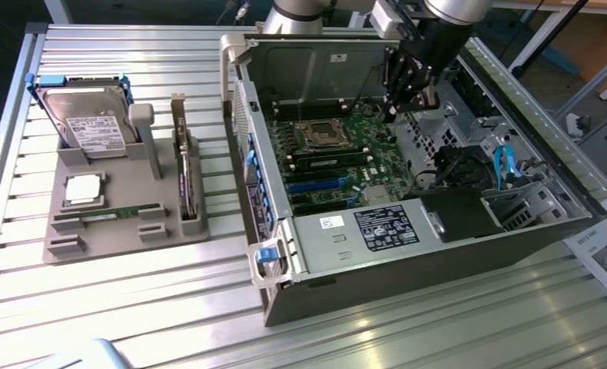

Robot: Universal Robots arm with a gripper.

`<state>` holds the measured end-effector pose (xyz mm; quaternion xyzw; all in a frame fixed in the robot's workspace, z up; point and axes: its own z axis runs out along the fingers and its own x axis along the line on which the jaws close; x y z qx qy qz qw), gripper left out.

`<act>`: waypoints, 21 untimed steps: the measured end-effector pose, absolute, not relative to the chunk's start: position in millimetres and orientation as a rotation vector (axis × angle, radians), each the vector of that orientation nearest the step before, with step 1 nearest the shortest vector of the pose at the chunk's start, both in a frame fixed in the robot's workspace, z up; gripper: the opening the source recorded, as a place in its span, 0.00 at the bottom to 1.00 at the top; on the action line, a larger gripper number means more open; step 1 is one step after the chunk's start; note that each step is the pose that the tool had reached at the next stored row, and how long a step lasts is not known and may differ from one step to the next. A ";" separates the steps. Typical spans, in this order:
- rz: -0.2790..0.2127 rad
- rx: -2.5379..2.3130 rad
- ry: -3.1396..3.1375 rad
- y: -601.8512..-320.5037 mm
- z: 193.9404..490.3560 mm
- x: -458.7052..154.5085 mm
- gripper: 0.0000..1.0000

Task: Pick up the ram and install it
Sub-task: 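Press down the ram until it locks into place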

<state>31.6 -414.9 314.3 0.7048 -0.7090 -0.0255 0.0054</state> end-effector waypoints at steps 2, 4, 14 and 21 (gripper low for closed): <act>-0.080 2.207 -2.220 -414.8 306.5 31.6 0.10; -0.080 2.207 -2.220 -414.8 298.7 31.6 0.10; -0.084 2.209 -2.222 -414.8 276.5 31.6 0.10; -0.084 2.209 -2.222 -414.8 263.7 31.6 0.10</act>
